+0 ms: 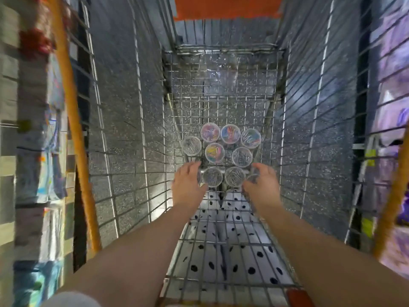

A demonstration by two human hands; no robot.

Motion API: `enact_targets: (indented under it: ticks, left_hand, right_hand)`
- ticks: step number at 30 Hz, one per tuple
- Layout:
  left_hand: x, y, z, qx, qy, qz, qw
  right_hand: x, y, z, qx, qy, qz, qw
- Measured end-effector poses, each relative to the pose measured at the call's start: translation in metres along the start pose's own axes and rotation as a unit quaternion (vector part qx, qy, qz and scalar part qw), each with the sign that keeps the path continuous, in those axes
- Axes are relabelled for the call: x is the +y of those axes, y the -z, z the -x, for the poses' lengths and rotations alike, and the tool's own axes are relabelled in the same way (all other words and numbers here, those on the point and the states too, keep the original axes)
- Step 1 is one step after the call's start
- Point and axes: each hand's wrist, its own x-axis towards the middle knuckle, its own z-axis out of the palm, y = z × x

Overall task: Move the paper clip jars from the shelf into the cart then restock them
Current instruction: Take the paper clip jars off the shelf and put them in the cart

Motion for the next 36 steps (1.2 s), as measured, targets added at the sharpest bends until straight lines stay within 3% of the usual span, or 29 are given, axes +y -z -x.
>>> enact_targets:
  ticks: [3, 12, 18, 23, 27, 36]
  left_hand:
    - [0.02, 0.023, 0.006, 0.012, -0.054, -0.005, 0.998]
    - [0.102, 0.149, 0.059, 0.112, -0.204, 0.118, 0.965]
    - [0.127, 0.234, 0.137, 0.207, -0.26, 0.096, 0.938]
    - [0.114, 0.3, 0.231, 0.358, -0.244, 0.143, 0.89]
    - [0.083, 0.34, 0.322, 0.437, -0.201, 0.124, 0.868]
    - [-0.057, 0.402, 0.525, 0.593, -0.08, 0.011, 0.801]
  right_hand:
    - [-0.024, 0.009, 0.013, 0.022, 0.054, 0.002, 0.998]
    - [-0.118, 0.083, 0.091, 0.061, 0.202, -0.036, 0.977]
    - [-0.172, 0.147, 0.169, 0.059, 0.373, 0.008, 0.926]
    - [-0.205, 0.183, 0.251, 0.07, 0.543, 0.033, 0.836]
    - [-0.232, 0.193, 0.33, 0.047, 0.63, 0.041, 0.774]
    - [-0.298, 0.114, 0.522, -0.034, 0.781, 0.092, 0.617]
